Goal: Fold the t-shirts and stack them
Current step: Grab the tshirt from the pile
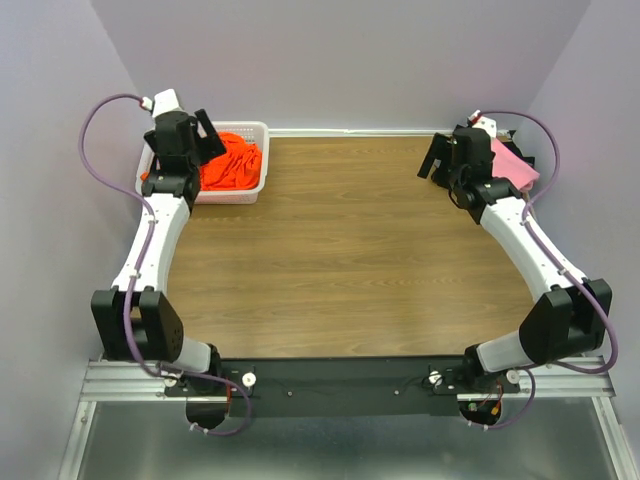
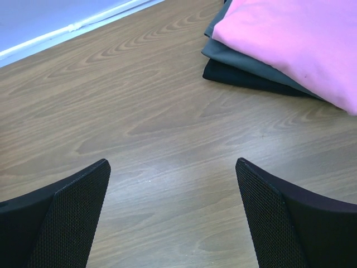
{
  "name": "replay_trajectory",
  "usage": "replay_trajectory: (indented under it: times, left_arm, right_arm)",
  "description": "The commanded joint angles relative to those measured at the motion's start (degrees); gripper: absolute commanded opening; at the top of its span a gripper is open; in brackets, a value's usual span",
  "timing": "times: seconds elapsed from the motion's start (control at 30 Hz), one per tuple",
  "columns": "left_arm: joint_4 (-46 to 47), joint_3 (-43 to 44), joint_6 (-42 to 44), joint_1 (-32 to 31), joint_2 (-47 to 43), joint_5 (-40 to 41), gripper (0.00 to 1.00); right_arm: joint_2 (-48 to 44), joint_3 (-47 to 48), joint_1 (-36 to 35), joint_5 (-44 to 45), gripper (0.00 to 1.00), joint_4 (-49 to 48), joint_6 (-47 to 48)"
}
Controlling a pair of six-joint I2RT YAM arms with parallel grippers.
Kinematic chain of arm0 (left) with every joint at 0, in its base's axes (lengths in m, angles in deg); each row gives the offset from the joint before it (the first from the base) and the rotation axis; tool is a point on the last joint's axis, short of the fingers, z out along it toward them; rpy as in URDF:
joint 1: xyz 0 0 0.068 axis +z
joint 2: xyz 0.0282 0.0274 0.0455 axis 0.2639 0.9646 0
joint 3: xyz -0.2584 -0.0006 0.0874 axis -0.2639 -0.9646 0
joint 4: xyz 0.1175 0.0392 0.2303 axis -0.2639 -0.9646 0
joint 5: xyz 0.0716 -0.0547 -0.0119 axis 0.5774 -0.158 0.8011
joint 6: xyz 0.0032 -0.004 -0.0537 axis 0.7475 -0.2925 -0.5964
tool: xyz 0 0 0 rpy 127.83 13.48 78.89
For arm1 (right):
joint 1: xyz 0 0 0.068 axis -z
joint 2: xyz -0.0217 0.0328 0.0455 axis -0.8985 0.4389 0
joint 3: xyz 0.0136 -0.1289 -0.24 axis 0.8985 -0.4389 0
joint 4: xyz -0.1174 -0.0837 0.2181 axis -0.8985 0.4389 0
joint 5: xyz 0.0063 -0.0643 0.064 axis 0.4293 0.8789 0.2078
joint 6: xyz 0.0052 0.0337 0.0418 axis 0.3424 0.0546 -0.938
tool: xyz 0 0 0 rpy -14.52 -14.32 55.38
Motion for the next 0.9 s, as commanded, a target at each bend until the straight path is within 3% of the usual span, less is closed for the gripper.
replay_trajectory:
  times: [0.0,0.17,0.5,0.87]
  left_arm:
    - [0.71,3.96,1.03,4.98,5.68,-3.83,0.95]
    - [-9.46,17.83,6.39,5.95,20.42,-1.46,0.95]
    - [-15.9,32.17,8.77,7.71,37.4,-4.18,0.94]
    - [-17.74,36.4,9.56,9.03,46.13,-4.45,0.94]
  right_arm:
    - [-1.37,-0.32,0.03,2.28,1.0,0.12,-2.0]
    - [-1.72,-1.29,0.29,1.58,1.0,0.03,-3.49]
    - [-3.48,-2.7,0.47,1.84,1.0,0.12,-3.49]
    - [-4.1,-3.14,0.73,2.11,1.0,0.12,-3.06]
